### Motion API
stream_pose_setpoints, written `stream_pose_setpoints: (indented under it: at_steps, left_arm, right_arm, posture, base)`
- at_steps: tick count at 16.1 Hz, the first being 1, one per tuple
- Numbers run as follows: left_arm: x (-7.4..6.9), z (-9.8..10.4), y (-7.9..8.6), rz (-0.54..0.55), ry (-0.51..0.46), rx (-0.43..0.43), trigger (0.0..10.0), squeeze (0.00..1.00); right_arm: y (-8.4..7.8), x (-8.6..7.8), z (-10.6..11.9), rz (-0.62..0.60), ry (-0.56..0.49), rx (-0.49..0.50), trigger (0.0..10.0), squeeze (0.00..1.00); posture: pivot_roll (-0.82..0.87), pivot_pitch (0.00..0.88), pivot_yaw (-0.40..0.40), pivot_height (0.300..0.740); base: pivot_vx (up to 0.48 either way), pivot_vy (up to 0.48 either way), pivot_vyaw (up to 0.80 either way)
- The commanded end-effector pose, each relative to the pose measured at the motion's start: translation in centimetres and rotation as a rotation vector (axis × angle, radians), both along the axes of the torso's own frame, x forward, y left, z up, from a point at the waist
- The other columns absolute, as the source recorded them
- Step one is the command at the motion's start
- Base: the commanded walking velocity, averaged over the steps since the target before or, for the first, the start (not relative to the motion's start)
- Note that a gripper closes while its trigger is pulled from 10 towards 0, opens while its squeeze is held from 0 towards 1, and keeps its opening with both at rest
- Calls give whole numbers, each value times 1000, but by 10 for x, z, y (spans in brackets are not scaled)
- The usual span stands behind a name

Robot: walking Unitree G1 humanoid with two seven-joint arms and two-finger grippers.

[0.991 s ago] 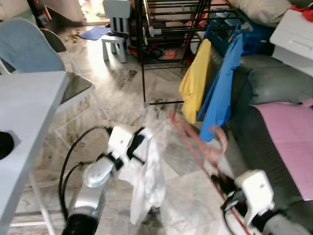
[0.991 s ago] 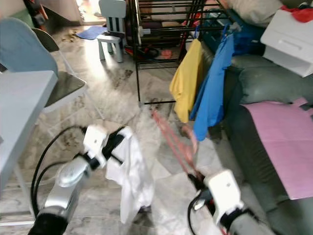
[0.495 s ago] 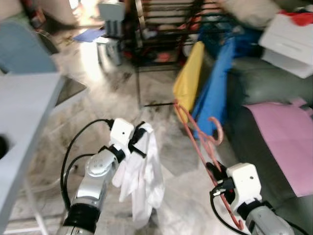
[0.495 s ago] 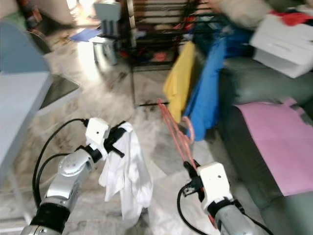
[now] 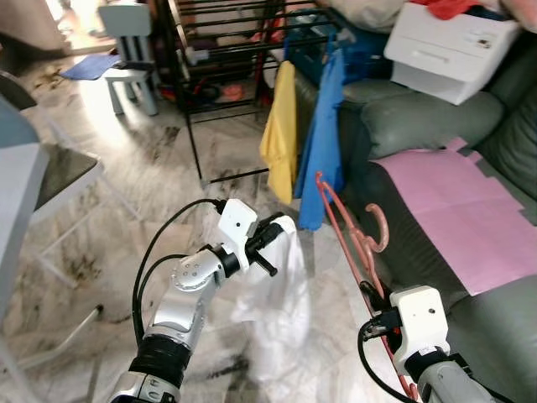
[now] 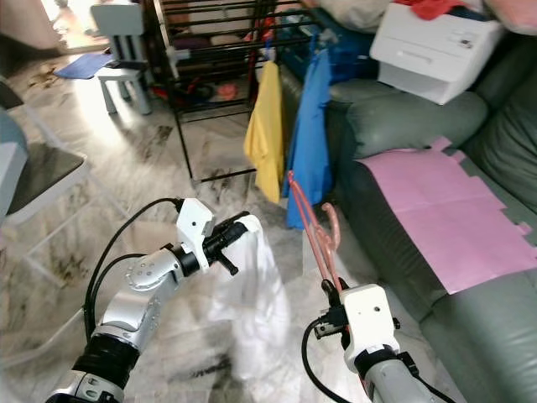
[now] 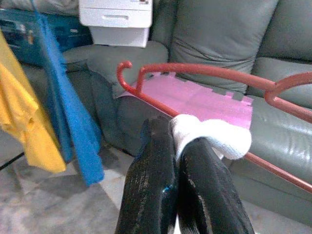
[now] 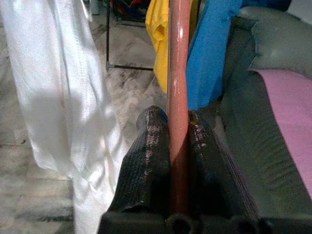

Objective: Hang hanger

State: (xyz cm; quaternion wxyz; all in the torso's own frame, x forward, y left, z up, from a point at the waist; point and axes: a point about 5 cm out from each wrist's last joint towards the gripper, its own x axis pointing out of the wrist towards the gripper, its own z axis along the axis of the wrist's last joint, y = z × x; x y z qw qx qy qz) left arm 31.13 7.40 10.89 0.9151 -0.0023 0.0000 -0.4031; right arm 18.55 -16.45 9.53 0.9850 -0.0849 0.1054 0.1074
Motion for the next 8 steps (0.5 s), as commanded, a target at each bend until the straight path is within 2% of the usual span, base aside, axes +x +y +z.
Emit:
stream_pose_setpoints:
  at_steps: [1, 3, 4, 8]
  left_arm:
    - [0, 5, -3, -24, -14, -15, 10000, 0]
    - [-2, 3, -5, -30, -9, -22, 10000, 0]
    - [-1, 4, -6, -28, -10, -24, 10000, 0]
    - [2, 4, -6, -6, -19, -33, 10000, 0]
  right_arm:
    - [2, 2, 6, 7, -34, -4, 10000, 0]
    - [4, 6, 8, 26, -46, -10, 10000, 0]
    - [4, 6, 8, 37, -49, -11, 10000, 0]
    - [7, 8, 7, 52, -50, -22, 10000, 0]
  posture:
    - [-69, 0, 36, 740]
    - [-67, 0, 32, 740]
    - [-67, 0, 31, 740]
    - [-62, 0, 19, 740]
  base:
    - [0, 0, -800]
    - [0, 0, -800]
    - [0, 0, 0]
    - [250, 0, 0]
